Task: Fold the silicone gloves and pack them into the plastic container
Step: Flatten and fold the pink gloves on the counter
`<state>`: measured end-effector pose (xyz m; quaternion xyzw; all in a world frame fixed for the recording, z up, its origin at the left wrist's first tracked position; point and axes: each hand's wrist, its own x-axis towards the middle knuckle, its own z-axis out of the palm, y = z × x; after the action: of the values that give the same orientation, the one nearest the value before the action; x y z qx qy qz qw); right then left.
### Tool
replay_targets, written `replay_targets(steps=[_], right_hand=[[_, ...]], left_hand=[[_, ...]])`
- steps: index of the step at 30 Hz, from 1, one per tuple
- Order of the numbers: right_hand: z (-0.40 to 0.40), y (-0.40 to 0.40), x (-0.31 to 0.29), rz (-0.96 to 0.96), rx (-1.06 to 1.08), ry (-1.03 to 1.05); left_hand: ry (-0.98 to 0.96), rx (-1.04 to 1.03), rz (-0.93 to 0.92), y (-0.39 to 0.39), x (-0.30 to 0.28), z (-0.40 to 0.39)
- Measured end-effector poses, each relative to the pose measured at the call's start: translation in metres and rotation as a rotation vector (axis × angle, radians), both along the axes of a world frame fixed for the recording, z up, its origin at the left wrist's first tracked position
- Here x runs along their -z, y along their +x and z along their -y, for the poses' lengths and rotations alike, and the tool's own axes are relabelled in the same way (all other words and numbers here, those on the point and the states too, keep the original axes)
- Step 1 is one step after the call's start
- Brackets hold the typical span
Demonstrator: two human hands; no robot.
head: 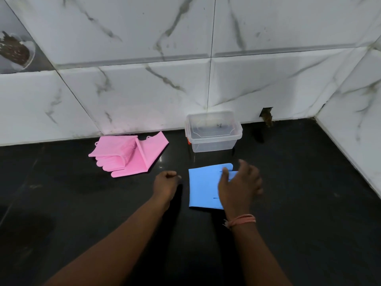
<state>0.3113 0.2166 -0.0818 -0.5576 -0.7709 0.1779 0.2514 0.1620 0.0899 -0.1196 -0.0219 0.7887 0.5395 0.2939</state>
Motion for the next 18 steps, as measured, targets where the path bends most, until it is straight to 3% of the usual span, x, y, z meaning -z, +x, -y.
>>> replay_targets(steps=[2,4,6,8,10,15,18], right_hand=[[0.016,-0.032,0.003,-0.149,-0.28,0.012],[0.036,-0.068,0.014,-0.226,-0.625,-0.111],[0.055,-0.1,0.025,-0.154,-0.879,-0.256],[0.076,-0.135,0.031,-0.058,-1.0,-0.375],[0.093,-0.166,0.035,-0.014,-0.946,-0.474],[0.102,-0.218,0.034,-0.11,-0.484,-0.66],[0.096,-0.236,0.009,-0.407,-0.282,-0.914]], left_hand=[[0.064,-0.088,0.018,-0.009,-0.004,0.011],[0.13,-0.18,0.027,-0.023,-0.009,0.025],[0.171,-0.284,0.043,-0.037,-0.012,0.042],[0.201,-0.364,0.067,-0.048,-0.014,0.064],[0.21,-0.396,0.08,-0.05,-0.017,0.082],[0.26,-0.415,0.191,-0.037,-0.017,0.115],[0.275,-0.39,0.283,-0.034,-0.014,0.132]])
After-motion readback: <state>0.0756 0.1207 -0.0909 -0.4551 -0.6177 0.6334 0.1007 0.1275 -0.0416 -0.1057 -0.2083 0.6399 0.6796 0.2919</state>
